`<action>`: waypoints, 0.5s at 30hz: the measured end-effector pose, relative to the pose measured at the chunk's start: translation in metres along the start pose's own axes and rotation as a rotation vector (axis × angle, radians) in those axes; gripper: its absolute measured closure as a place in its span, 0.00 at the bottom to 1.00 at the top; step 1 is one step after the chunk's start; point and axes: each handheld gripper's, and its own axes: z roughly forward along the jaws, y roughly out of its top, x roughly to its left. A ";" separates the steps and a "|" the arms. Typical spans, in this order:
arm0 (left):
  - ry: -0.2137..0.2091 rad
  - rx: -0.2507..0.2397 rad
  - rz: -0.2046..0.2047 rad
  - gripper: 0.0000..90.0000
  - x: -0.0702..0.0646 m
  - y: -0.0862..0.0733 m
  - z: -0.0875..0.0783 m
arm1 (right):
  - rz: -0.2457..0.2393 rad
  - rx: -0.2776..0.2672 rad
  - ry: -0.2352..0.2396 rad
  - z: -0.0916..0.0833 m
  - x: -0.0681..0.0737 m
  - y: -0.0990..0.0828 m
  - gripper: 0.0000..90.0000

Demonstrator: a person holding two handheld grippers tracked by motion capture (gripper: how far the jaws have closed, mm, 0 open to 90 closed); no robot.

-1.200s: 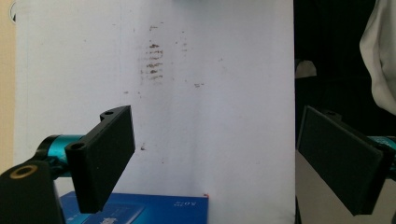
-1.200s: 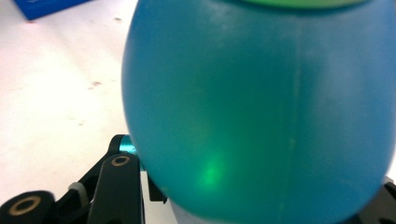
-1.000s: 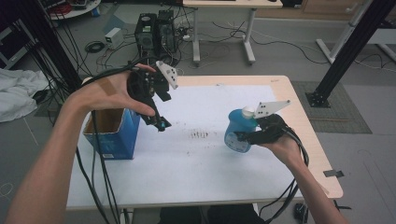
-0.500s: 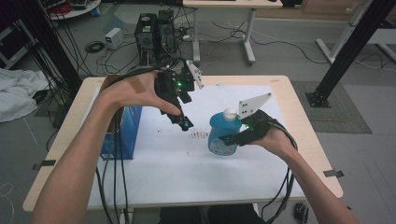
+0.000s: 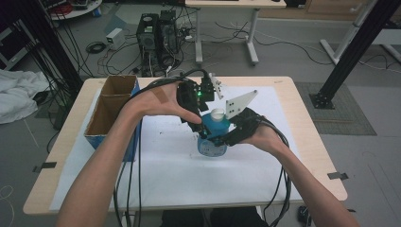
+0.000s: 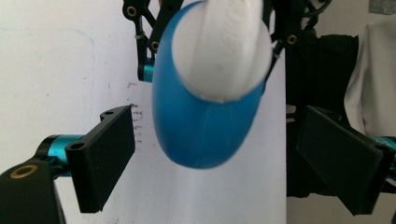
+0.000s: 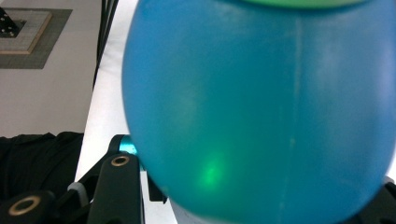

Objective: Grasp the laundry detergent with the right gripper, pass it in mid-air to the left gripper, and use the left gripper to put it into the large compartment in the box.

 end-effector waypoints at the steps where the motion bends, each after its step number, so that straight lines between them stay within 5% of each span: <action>1: 0.003 0.004 0.002 0.13 0.000 0.001 0.001 | -0.002 0.001 0.001 0.001 0.000 0.000 0.52; 15: -0.004 0.013 0.009 0.15 0.001 0.007 0.017 | 0.007 0.003 0.001 0.004 0.000 0.001 0.52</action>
